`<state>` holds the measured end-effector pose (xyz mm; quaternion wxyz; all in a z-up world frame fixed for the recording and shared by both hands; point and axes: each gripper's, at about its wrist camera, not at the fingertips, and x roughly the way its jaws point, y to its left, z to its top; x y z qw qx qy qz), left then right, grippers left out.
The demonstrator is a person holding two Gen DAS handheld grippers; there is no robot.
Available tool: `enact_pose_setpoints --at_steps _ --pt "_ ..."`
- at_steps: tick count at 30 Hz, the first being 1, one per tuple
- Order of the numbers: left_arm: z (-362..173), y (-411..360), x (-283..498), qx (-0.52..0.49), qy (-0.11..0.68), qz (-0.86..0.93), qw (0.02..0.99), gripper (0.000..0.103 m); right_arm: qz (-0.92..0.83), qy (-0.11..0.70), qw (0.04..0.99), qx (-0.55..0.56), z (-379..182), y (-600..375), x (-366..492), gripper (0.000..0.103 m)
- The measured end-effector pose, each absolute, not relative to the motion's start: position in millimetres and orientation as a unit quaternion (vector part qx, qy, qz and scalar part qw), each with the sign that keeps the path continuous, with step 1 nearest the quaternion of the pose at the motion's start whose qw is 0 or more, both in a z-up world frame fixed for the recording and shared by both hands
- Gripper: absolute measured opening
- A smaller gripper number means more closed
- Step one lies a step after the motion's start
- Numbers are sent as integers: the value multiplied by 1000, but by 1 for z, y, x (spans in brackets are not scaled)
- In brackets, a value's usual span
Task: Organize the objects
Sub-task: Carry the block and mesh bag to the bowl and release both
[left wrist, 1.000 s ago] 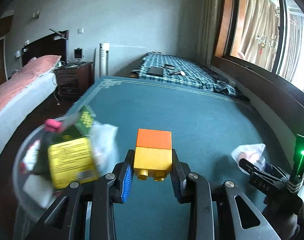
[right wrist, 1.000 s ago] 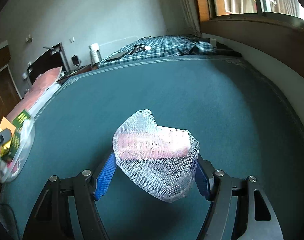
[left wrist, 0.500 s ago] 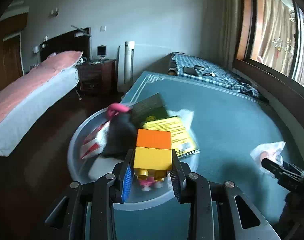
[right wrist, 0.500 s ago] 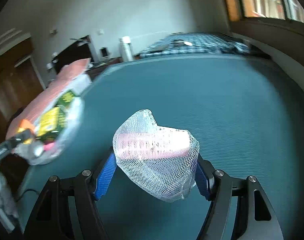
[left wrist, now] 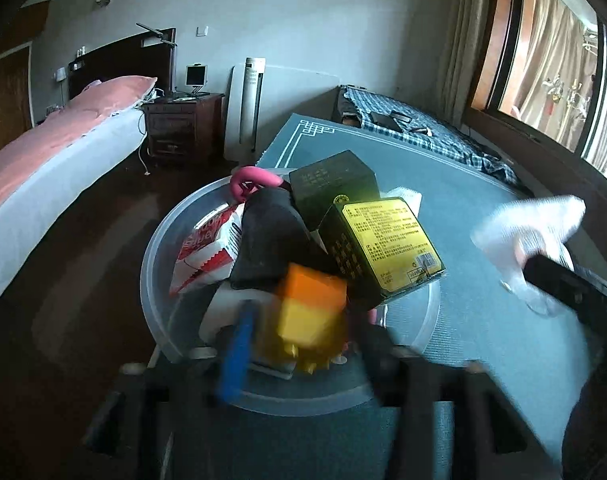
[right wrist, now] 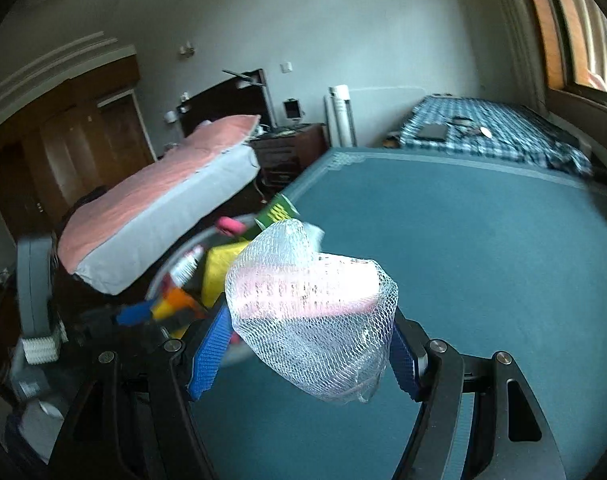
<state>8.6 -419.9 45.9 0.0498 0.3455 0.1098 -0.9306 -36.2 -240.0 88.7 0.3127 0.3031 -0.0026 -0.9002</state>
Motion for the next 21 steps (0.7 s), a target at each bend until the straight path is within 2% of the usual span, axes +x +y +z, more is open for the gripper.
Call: enact_pose_setpoints --at_steps 1,9,16,19,21 --pt "47 -420 11 337 109 -934 51 74 -900 0 317 299 92 -245 -37 71" --pt "57 -426 29 308 101 -944 64 76 -889 29 367 274 110 -309 -41 71" --pt "64 -434 52 281 87 -950 105 96 -866 51 404 289 104 -350 -46 72" --pt "64 -436 63 271 69 -949 144 98 -859 72 418 287 102 -363 -42 74" --pt "63 -441 67 270 67 -946 165 98 -856 78 421 288 99 -367 -39 80"
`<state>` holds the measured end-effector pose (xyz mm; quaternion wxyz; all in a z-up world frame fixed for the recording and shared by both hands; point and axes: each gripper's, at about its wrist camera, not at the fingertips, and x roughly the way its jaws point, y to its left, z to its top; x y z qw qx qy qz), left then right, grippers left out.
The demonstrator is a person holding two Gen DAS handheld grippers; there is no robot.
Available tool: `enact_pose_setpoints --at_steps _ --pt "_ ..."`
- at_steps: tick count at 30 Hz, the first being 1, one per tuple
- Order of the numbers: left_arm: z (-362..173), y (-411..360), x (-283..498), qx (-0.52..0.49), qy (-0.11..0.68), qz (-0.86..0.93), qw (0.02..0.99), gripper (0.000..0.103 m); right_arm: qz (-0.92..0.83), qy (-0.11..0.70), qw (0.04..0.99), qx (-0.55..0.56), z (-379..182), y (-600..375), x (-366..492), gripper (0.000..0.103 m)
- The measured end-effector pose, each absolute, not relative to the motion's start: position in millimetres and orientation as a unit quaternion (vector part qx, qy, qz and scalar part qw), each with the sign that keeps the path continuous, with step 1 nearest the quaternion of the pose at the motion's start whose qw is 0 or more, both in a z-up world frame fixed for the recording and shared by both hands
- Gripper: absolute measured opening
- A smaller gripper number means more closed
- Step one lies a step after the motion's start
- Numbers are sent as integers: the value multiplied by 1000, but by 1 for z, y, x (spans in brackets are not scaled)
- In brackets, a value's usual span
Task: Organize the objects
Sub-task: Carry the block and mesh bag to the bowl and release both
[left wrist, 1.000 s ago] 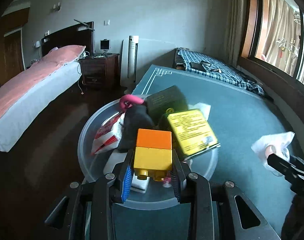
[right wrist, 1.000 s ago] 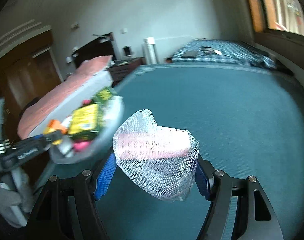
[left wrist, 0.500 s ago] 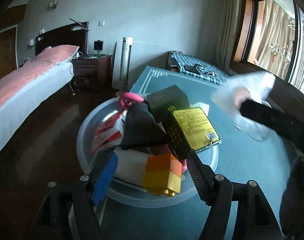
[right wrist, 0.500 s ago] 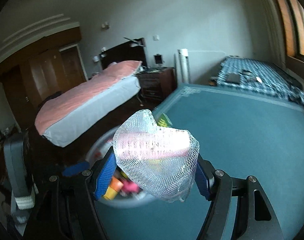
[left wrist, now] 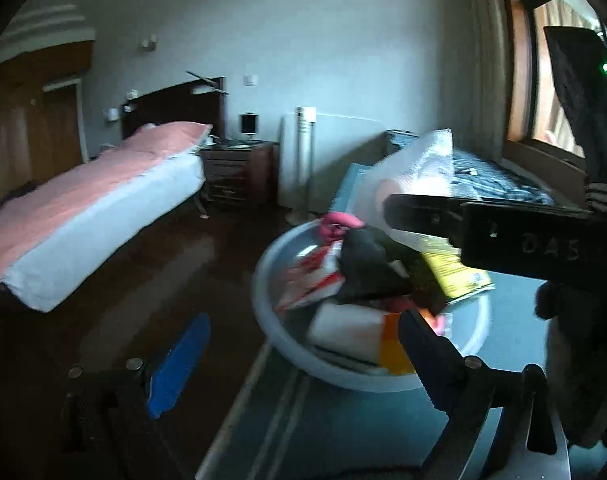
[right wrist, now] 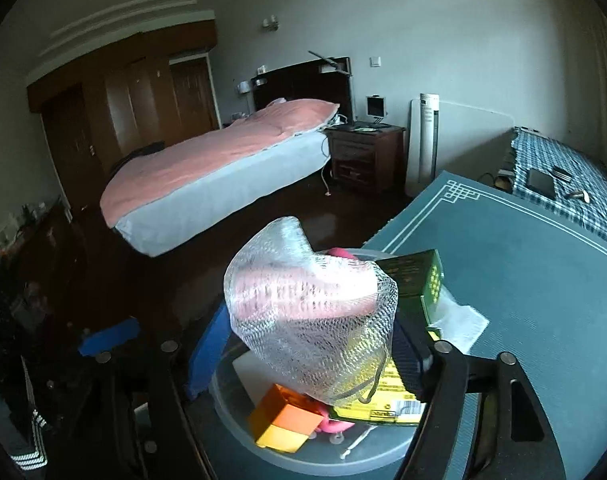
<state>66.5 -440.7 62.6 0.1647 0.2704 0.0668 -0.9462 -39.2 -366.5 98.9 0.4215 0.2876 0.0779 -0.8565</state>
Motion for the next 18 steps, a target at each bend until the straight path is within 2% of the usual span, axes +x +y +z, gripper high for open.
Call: enact_pose_setpoints --at_steps 4,18 --pt "56 -453 68 282 94 -939 176 98 -855 59 423 295 96 -359 -43 85" --pt "54 -448 63 293 89 -936 174 98 -881 4 359 309 85 -290 -39 85"
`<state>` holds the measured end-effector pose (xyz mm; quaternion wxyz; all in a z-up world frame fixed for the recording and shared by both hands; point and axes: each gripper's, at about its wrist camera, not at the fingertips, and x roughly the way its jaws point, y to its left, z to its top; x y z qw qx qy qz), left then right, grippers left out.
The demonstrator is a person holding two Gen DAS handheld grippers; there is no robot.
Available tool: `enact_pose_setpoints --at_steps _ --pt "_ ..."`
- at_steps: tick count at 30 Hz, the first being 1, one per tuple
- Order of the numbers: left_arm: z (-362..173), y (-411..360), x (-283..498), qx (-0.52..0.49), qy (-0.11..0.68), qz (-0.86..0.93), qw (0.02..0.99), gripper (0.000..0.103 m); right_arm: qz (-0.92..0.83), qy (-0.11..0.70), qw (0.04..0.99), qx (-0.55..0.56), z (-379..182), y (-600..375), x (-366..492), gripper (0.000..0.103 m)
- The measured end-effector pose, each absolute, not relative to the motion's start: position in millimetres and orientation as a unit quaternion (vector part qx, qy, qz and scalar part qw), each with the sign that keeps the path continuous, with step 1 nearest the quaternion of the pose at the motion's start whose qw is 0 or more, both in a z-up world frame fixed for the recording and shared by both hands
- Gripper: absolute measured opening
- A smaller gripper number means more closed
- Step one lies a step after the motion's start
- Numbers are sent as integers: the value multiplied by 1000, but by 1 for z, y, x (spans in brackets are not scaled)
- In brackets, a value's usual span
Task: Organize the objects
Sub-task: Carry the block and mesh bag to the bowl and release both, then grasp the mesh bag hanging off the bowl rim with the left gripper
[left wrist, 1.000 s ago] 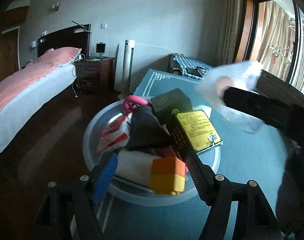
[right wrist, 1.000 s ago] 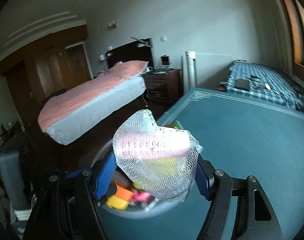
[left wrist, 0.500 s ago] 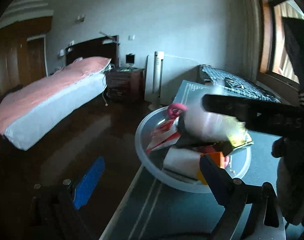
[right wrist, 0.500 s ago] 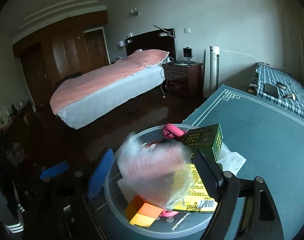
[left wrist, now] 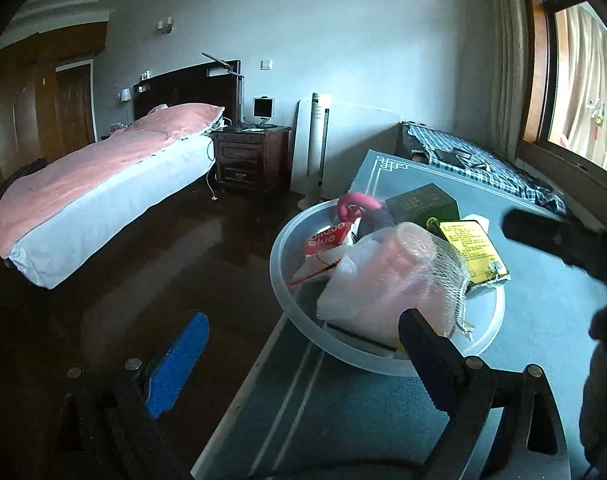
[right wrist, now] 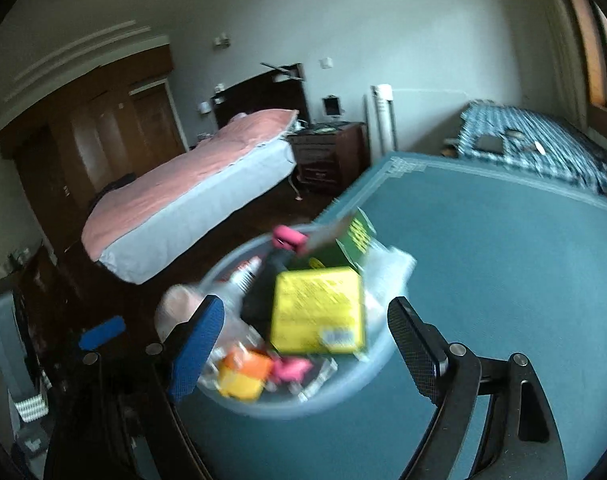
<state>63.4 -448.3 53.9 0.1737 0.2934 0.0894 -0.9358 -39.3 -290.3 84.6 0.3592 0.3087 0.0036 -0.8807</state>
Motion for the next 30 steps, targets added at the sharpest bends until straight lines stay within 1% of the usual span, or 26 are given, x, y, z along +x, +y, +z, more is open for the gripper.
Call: enact_pose_setpoints --at_steps 4,6,12,15,16,21,30 --pt "56 -443 69 293 87 -937 169 98 -882 -9 342 323 75 -264 -38 85" --pt "59 -439 71 292 87 -938 165 103 -881 -8 336 332 69 -254 -36 85" --pt "59 -428 71 307 106 -934 145 103 -883 15 322 340 57 -240 -23 85" --pt "60 -420 67 319 101 -931 149 103 -888 21 319 331 57 -235 -12 86" --pt "62 -419 68 317 98 -931 151 103 -890 23 319 325 58 -233 -8 86" --pt "74 -413 74 298 97 -936 161 103 -904 35 320 280 71 -233 15 99" --pt "61 -420 72 316 104 -930 159 103 -899 30 324 293 67 -232 21 100"
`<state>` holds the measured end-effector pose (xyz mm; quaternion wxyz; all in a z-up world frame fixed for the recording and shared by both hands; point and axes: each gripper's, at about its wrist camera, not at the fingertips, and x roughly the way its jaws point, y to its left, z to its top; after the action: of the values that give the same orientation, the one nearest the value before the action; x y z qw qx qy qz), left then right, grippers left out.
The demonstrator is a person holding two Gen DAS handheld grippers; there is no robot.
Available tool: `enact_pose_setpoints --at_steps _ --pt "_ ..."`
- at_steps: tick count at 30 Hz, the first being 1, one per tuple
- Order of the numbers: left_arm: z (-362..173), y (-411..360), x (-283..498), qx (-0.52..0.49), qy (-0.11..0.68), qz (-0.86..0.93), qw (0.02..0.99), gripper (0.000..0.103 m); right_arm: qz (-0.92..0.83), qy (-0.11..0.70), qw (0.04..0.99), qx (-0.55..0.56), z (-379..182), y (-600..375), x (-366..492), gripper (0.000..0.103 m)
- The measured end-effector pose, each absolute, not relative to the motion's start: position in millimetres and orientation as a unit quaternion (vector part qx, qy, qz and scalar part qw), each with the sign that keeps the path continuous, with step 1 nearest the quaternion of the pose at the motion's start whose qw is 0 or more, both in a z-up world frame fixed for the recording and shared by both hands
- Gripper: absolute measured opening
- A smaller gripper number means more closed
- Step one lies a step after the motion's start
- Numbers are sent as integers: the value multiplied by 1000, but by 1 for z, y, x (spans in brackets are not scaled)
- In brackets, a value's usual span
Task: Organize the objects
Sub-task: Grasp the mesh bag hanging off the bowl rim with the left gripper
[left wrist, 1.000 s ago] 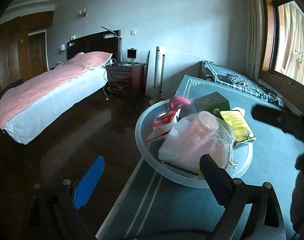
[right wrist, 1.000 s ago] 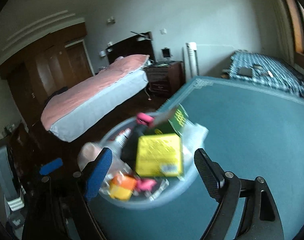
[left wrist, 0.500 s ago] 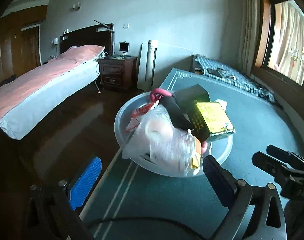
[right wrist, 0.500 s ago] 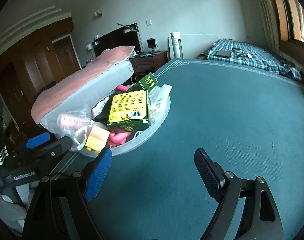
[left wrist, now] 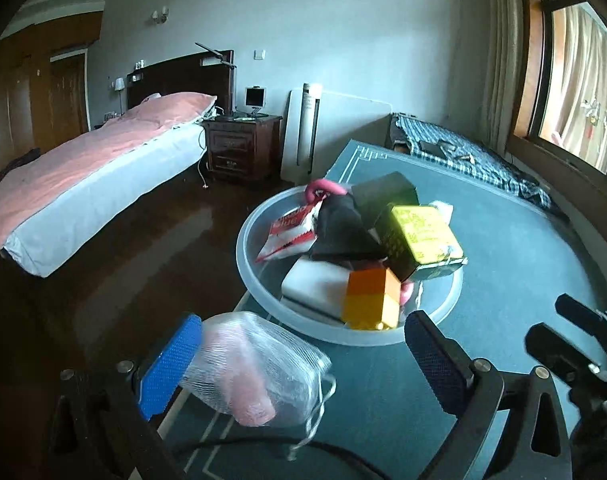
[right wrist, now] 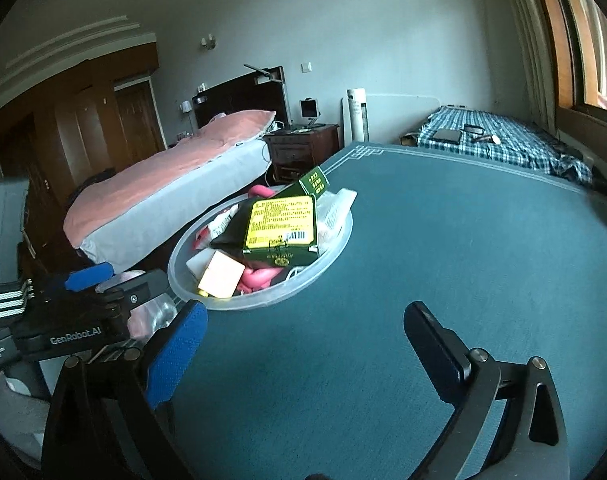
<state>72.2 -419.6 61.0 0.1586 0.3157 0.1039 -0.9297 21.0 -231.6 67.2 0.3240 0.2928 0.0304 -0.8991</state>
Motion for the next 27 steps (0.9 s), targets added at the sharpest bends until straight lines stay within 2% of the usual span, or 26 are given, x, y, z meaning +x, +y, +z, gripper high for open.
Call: enact_pose_setpoints --at_steps 7,9,10,11,12,13,16,20,23,27 --pt "35 -442 76 343 129 -917 156 103 -891 28 325 316 54 -234 15 100" --pt "24 -450 73 356 145 -912 144 99 -889 26 325 323 51 -234 14 99" --pt "23 -451 73 354 150 -913 134 90 -889 27 324 322 50 -234 15 99" --pt "24 -451 73 350 149 -916 125 72 -890 27 324 321 50 -233 14 99" --pt "24 -450 72 353 149 -916 114 63 -891 26 323 319 51 -233 15 99" --pt "21 -449 70 363 148 -914 107 50 -891 24 323 318 52 -232 15 99" --pt "21 -446 68 365 147 -913 105 41 -893 26 322 314 52 -232 16 99" --pt "23 -442 71 360 139 -915 119 17 -892 22 320 319 51 -231 13 99" --pt "29 -438 74 347 129 -922 115 10 -893 18 319 319 52 -229 12 99" --pt "37 -437 79 330 127 -927 122 6 -893 14 318 318 52 -227 12 99"
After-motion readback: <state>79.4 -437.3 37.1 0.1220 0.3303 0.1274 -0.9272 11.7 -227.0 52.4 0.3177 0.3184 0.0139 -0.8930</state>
